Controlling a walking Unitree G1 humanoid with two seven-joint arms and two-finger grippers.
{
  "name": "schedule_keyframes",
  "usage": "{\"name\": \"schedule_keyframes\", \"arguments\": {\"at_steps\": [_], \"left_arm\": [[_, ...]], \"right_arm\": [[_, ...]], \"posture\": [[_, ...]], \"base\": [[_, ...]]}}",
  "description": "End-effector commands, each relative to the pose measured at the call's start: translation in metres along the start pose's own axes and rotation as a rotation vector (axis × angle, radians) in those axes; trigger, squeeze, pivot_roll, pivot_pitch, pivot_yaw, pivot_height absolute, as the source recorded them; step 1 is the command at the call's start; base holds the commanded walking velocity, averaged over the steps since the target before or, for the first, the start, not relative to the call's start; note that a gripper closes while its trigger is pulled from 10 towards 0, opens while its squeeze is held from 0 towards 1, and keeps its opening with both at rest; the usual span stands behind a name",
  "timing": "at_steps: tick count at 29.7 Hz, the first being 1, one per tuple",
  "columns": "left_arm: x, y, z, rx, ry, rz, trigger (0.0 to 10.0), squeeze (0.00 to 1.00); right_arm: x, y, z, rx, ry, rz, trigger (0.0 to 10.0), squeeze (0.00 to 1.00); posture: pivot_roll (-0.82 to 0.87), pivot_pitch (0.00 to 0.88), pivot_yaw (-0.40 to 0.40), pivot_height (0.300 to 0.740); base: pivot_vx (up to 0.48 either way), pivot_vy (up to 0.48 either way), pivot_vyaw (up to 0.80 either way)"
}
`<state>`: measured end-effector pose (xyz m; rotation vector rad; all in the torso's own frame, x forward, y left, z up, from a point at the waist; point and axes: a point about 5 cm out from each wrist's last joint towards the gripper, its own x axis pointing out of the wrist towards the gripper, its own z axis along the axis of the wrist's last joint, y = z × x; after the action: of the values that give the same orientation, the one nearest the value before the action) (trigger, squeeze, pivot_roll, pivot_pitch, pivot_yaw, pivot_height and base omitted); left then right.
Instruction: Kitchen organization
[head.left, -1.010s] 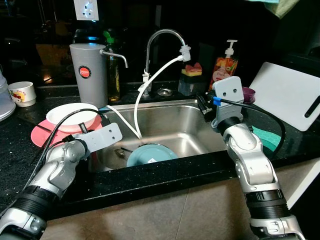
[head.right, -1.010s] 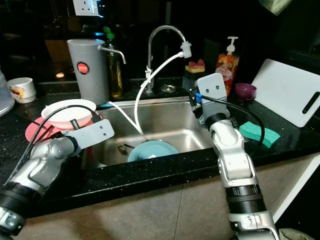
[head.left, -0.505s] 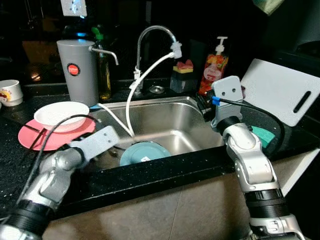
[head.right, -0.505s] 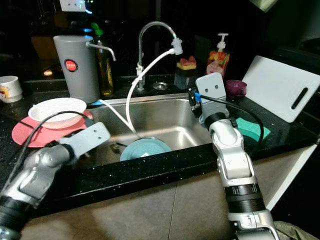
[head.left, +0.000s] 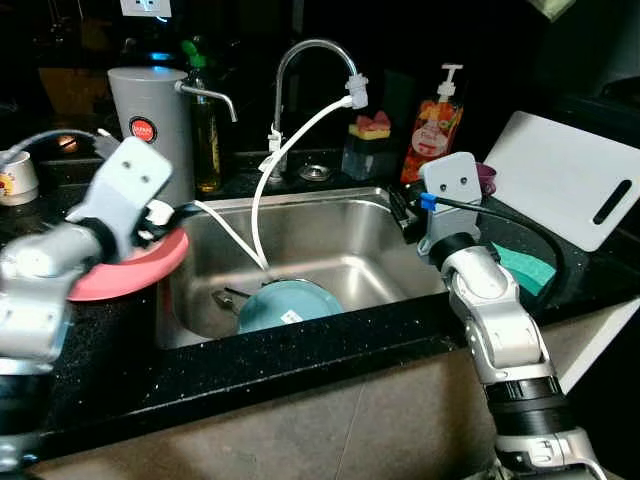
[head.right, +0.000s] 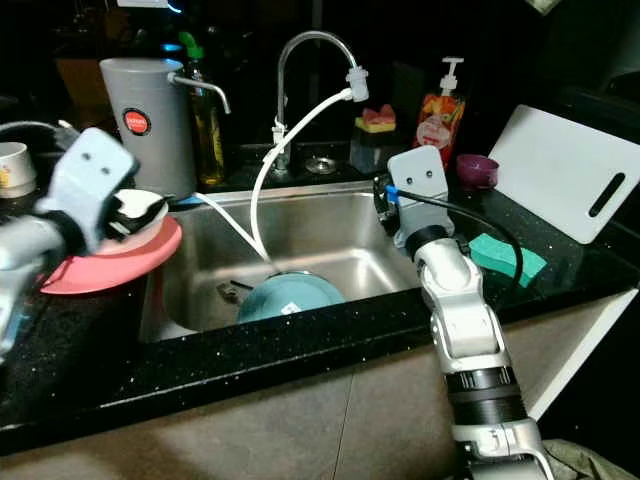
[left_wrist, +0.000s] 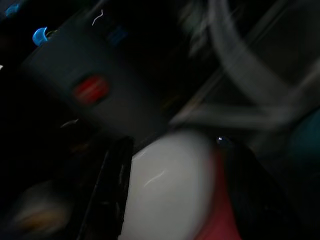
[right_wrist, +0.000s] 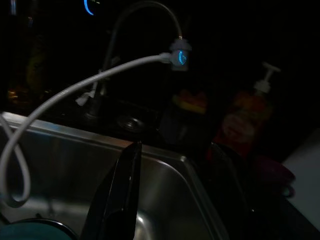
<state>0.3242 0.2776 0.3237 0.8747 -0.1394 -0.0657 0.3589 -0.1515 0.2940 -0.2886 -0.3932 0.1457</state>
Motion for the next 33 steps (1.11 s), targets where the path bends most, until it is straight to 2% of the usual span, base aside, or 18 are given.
{"name": "schedule_keyframes", "arguments": {"at_steps": [1,2,3,4,6,11,13,17,18,23,25,29,30,31,32,33], "left_arm": [[-0.006,0.014,-0.025,0.150,0.130,0.025,10.0,0.00],[-0.006,0.014,-0.025,0.150,0.130,0.025,10.0,0.00],[-0.016,0.036,-0.053,0.433,0.297,0.022,10.0,0.00],[-0.016,0.036,-0.053,0.433,0.297,0.022,10.0,0.00],[-0.024,0.049,-0.071,0.591,0.398,-0.015,10.0,0.00],[-0.026,0.053,-0.084,0.651,0.435,-0.093,10.0,0.00],[-0.018,0.041,-0.091,0.685,0.412,-0.176,10.0,0.00],[-0.012,0.035,-0.090,0.709,0.391,-0.198,10.0,0.00],[-0.004,0.033,-0.086,0.730,0.365,-0.189,10.0,0.00],[0.003,0.033,-0.082,0.747,0.346,-0.174,10.0,0.00],[0.014,0.033,-0.073,0.757,0.315,-0.148,8.9,0.00],[0.018,0.033,-0.070,0.762,0.306,-0.138,8.3,0.00],[0.020,0.033,-0.069,0.756,0.305,-0.135,7.2,0.00],[0.021,0.033,-0.070,0.747,0.306,-0.138,5.7,0.00],[0.021,0.033,-0.070,0.747,0.306,-0.138,5.7,0.00],[0.021,0.031,-0.072,0.739,0.314,-0.148,4.7,0.00]], "right_arm": [[-0.001,-0.002,0.000,0.006,-0.010,-0.010,10.0,0.00],[-0.001,-0.002,0.000,0.006,-0.010,-0.010,10.0,0.00],[-0.001,0.000,0.000,0.012,-0.011,-0.011,10.0,0.00],[-0.001,0.000,0.000,0.012,-0.011,-0.011,10.0,0.00],[0.000,0.001,0.000,0.018,-0.012,-0.010,10.0,0.00],[0.000,0.003,-0.001,0.026,-0.010,-0.006,10.0,0.00],[0.000,0.005,-0.002,0.029,-0.008,-0.001,10.0,0.00],[0.001,0.005,-0.001,0.029,-0.009,0.000,10.0,0.00],[0.000,0.004,0.000,0.027,-0.009,0.000,10.0,0.00],[-0.001,0.003,0.000,0.024,-0.007,0.000,10.0,0.00],[-0.003,0.001,0.000,0.019,-0.002,-0.005,10.0,0.00],[-0.004,0.001,0.000,0.018,-0.002,-0.007,10.0,0.00],[-0.005,0.001,0.001,0.018,-0.002,-0.008,10.0,0.00],[-0.005,0.000,0.001,0.016,-0.002,-0.010,10.0,0.00],[-0.005,0.000,0.001,0.016,-0.002,-0.010,10.0,0.00],[-0.006,-0.001,0.001,0.013,-0.001,-0.015,10.0,0.00]], "posture": [[0.17,0.064,-0.073,0.740],[0.17,0.064,-0.073,0.740],[0.18,0.067,-0.072,0.740],[0.18,0.067,-0.072,0.740],[0.19,0.071,-0.070,0.740],[0.20,0.080,-0.074,0.740],[0.20,0.094,-0.073,0.740],[0.19,0.102,-0.073,0.740],[0.18,0.119,-0.071,0.740],[0.17,0.131,-0.065,0.740],[0.17,0.139,-0.062,0.740],[0.15,0.143,-0.054,0.740],[0.14,0.144,-0.049,0.740],[0.14,0.144,-0.049,0.740],[0.14,0.144,-0.049,0.740],[0.13,0.146,-0.045,0.740]], "base": [[0.000,0.000,0.00],[0.000,0.000,0.00],[0.000,0.000,0.00],[0.000,0.000,0.00],[0.000,0.000,0.00],[0.000,0.000,0.00],[0.000,0.000,0.00],[0.000,0.000,0.00],[0.000,0.000,0.00],[0.000,0.000,0.00],[0.000,0.000,0.00],[0.000,0.000,0.00],[0.000,0.000,0.00],[0.000,0.000,0.00],[0.000,0.000,0.00],[0.000,0.000,0.00]]}}
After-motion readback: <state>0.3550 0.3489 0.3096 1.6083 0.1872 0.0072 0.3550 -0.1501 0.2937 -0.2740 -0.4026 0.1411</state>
